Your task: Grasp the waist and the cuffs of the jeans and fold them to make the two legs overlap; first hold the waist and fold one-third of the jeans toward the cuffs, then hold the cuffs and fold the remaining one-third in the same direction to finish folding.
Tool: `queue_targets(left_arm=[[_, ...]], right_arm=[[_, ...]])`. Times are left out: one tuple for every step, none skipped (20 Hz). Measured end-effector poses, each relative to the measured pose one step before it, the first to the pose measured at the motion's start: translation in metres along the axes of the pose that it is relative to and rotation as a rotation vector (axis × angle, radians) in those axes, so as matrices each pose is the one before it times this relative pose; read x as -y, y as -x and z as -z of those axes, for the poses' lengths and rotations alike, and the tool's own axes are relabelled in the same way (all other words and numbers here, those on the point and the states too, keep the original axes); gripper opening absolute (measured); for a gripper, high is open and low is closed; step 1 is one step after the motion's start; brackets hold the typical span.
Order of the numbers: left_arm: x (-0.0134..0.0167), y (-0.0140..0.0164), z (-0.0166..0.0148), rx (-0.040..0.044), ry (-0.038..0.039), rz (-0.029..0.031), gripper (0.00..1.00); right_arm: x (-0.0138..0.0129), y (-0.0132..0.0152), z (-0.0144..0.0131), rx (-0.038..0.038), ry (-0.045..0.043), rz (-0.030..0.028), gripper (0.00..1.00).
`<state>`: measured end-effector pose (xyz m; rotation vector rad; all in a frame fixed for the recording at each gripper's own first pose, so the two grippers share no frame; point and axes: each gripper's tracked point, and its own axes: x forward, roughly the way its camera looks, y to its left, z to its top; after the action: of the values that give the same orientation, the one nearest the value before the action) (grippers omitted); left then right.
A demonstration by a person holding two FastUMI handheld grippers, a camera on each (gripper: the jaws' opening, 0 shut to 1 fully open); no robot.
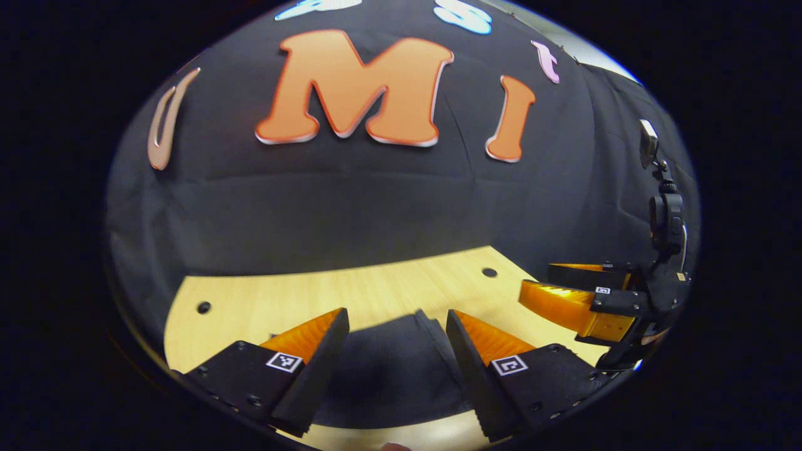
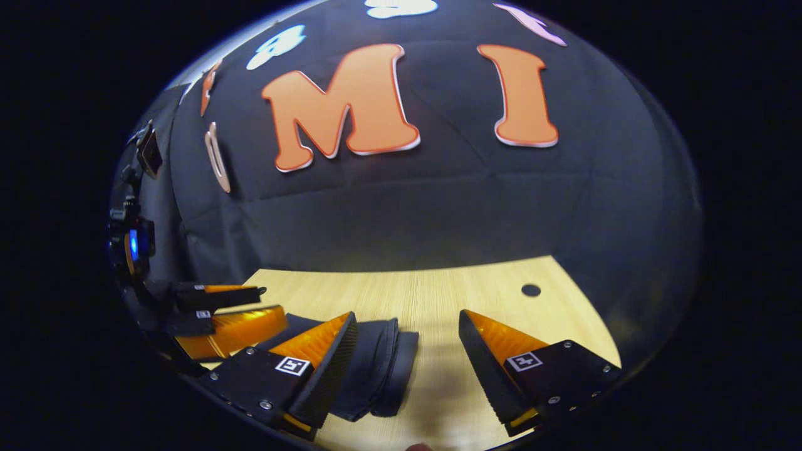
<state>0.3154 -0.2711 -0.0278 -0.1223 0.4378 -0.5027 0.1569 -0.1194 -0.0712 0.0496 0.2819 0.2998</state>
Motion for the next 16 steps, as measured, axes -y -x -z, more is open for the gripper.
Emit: queue_targets(left_arm=[[-0.01487, 0.01387, -0.01007, 0.04513, -0.01115, -0.03471, 0.94], [-0.0138, 0.01171, -0.01135, 0.04826, -0.00557, -0.03113, 0.95], [-0.01167, 0.00953, -0.01111, 0.0403, -0.00232, -0.03056, 0.95], [-0.01145, 0.0084, -0.01101, 0.03776, -0.00503, -0.03025, 0.95], [-0.00839, 0.00734, -0.01005, 0.03213, -0.00779, -0.02791, 0.95], [-0.0061, 0.00699, -0.00626, 0.03048, -0.008, -0.03078, 0.98], [-0.00678, 0.00344, -0.00319, 0.02595, -0.00106, -0.02589, 0.98], [-0.00662, 0.00464, -0.00667, 0.02287, 0.00368, -0.02025, 0.98], [-0.00844, 0.01207, -0.00817, 0.02156, 0.00605, -0.01789, 0.98], [-0.0051, 0.00705, -0.00622, 0.02341, 0.00306, -0.02031, 0.98], [-0.00761, 0.00488, -0.00454, 0.01886, -0.00116, -0.01939, 0.98], [-0.00714, 0.00672, -0.00389, 0.01563, -0.00368, -0.0142, 0.98], [-0.00726, 0.00702, -0.0028, 0.00791, -0.00284, -0.00604, 0.98], [-0.00753, 0.008, -0.00217, 0.01119, -0.00177, -0.00299, 0.98], [-0.01242, 0.01151, -0.00311, 0.01043, -0.00459, -0.00391, 0.98], [-0.00918, 0.00999, -0.00234, 0.01111, -0.00622, -0.0051, 0.96]], right_arm=[[-0.00422, 0.00386, -0.01091, 0.03944, 0.03257, 0.00322, 0.98], [-0.00412, 0.00475, -0.01147, 0.0436, 0.03095, 0.00533, 0.98], [-0.0045, 0.00559, -0.01211, 0.0413, 0.02598, 0.0064, 0.98], [-0.006, 0.00106, -0.01201, 0.04365, 0.01892, -0.00047, 0.98], [-0.00542, 0.00391, -0.01082, 0.03796, 0.01356, -0.00108, 0.98], [-0.00596, 0.00498, -0.00997, 0.03347, 0.01241, -0.00415, 0.97], [-0.00372, 0.00331, -0.00691, 0.02741, 0.00998, -0.00029, 0.97], [-0.00266, 0.00297, -0.00663, 0.02245, 0.0046, -0.00463, 0.98], [-0.00455, 0.00433, -0.00591, 0.0181, -0.00075, -0.00535, 0.98], [-0.00396, 0.00323, -0.00287, 0.00868, -0.00378, -0.00533, 0.98], [-0.00388, 0.00431, -0.00228, 0.00686, -0.00199, -0.00268, 0.98], [-0.00168, 0.00427, -0.00081, -0.00138, 0.00053, 0.00433, 0.98], [-0.00177, 0.00615, -0.00036, -0.00151, -0.00066, 0.006, 0.98], [-0.00262, 0.00483, 0.00038, -0.00505, -0.00172, 0.00513, 0.98], [-0.00221, 0.00769, -0.0014, 0.00165, -0.00125, 0.00806, 0.98], [-0.00119, 0.00697, -0.00084, 0.00227, 0.00176, 0.01397, 0.98]])
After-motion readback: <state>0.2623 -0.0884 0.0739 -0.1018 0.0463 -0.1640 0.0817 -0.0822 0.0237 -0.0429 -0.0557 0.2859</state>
